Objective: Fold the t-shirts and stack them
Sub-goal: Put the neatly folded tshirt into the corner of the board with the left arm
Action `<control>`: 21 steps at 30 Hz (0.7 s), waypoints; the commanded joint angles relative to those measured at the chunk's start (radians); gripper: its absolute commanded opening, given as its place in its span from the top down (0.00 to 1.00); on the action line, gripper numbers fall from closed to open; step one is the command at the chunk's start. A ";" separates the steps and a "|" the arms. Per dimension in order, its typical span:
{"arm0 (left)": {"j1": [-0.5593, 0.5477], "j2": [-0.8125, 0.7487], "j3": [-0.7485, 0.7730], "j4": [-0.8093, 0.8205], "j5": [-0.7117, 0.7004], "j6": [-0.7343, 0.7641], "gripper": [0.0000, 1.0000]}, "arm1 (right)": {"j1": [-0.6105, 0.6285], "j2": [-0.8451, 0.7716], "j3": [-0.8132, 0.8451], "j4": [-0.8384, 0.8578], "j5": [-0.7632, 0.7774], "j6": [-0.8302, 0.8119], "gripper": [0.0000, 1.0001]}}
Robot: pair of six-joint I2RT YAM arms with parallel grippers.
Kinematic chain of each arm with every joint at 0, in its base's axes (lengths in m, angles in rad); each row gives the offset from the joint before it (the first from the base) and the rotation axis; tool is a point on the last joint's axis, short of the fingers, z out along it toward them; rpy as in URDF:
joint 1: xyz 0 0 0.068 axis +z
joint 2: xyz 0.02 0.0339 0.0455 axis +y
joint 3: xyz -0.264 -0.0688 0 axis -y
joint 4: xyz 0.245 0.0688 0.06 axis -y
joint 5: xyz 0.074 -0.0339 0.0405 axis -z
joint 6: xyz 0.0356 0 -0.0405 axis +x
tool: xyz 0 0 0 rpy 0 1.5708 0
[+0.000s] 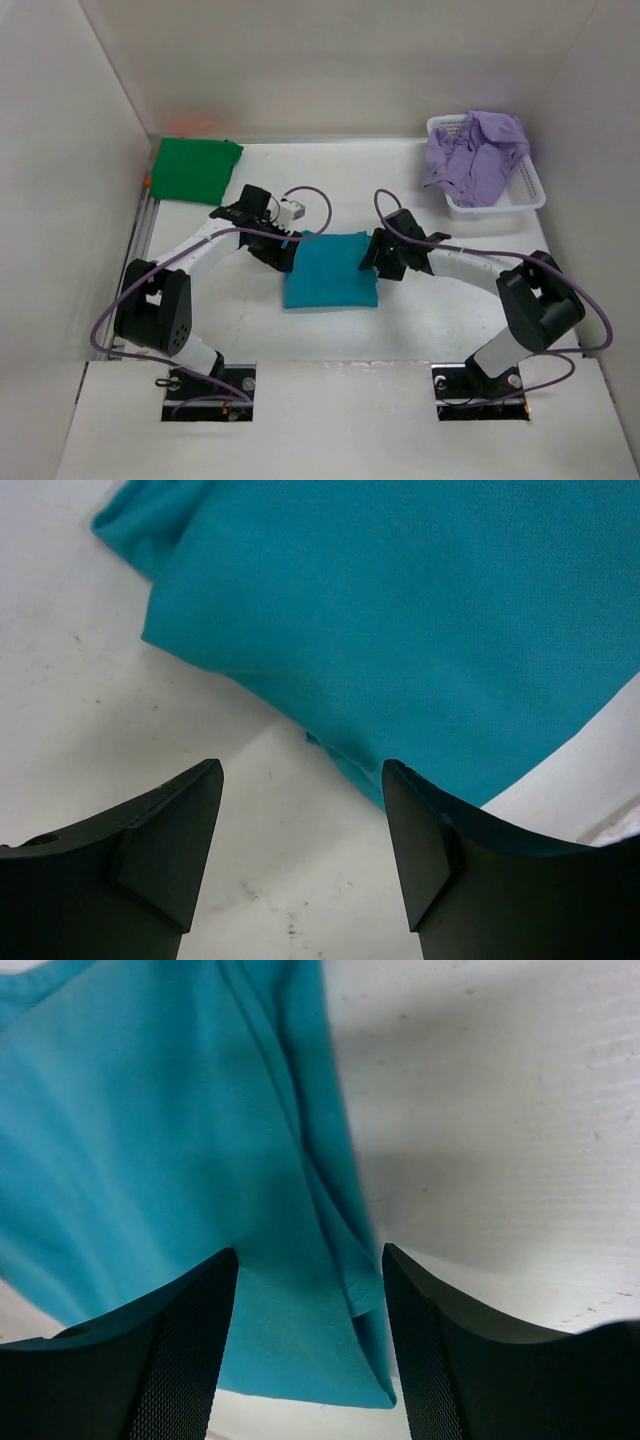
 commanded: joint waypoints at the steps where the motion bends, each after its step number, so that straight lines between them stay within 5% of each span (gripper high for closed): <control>1: 0.031 -0.015 0.006 0.010 0.098 -0.066 0.37 | 0.017 0.005 -0.006 0.014 0.033 0.035 0.35; 12: 0.103 0.070 -0.031 0.021 0.303 -0.148 0.37 | 0.066 0.038 -0.019 0.019 0.034 0.065 0.34; 21: 0.100 0.176 -0.025 0.015 0.148 -0.134 0.38 | 0.066 0.016 -0.040 0.019 0.040 0.077 0.34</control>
